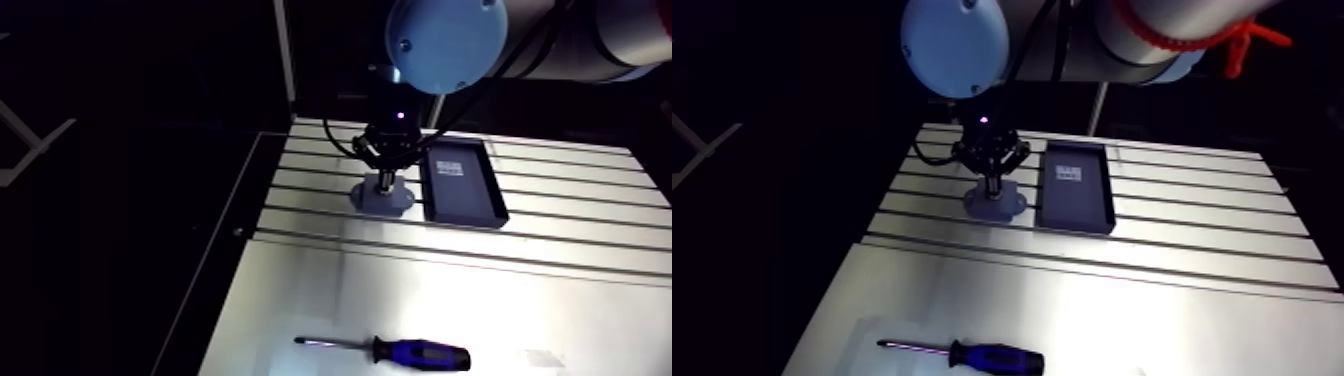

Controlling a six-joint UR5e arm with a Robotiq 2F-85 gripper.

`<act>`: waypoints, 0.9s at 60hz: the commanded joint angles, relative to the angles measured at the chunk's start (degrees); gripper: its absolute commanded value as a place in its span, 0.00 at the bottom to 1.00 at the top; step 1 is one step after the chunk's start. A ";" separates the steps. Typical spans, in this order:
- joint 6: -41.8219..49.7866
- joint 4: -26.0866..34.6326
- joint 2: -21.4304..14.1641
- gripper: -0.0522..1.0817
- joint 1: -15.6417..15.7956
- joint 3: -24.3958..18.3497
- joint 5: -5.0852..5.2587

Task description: Pick up the bearing and press it into the housing until flush.

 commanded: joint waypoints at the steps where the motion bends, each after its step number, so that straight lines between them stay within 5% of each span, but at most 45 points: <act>1: 0.00 -0.01 0.07 0.94 -0.02 0.00 0.15; 54: 0.00 -0.03 0.51 0.94 0.07 0.09 -0.10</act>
